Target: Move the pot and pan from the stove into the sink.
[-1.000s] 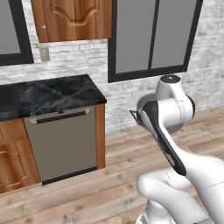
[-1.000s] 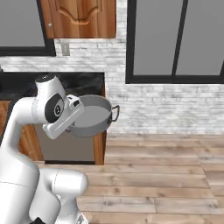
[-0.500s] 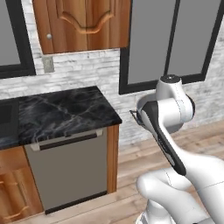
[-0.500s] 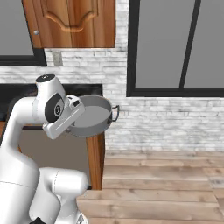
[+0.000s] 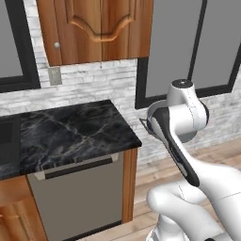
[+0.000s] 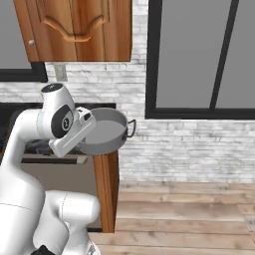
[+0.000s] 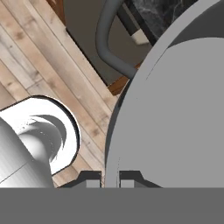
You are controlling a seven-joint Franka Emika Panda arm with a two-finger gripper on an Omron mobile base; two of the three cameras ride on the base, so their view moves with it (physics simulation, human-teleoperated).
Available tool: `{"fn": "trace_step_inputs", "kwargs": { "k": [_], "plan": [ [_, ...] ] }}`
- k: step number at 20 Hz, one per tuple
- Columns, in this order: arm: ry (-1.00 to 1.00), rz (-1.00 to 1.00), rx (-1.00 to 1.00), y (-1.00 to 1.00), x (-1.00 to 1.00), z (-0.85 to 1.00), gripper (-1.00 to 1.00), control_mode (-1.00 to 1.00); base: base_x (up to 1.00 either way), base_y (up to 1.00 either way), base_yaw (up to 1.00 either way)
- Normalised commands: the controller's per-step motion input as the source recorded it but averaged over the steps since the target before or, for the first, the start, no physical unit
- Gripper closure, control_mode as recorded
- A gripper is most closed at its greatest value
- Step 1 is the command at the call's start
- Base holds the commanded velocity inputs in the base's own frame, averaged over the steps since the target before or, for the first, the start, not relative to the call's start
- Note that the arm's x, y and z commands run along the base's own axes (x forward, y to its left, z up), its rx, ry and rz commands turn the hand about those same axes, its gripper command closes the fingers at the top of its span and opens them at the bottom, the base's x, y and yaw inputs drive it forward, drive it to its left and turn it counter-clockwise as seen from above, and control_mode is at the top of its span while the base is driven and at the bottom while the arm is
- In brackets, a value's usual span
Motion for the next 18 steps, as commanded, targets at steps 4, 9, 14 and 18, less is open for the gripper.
{"fn": "trace_step_inputs", "kwargs": {
  "k": [4,9,14,18],
  "plan": [
    [0.0,0.0,0.0,0.0,0.0,0.0,1.0,1.0,0.0,0.06,0.0],
    [0.0,0.0,0.0,0.0,0.0,0.0,1.0,1.0,0.0,0.62,-0.01],
    [0.0,0.0,0.0,0.0,0.0,0.0,1.0,1.0,0.0,0.83,-0.01],
    [0.0,0.0,0.0,0.0,0.0,0.0,1.0,1.0,0.0,0.85,0.0]
  ]
}}
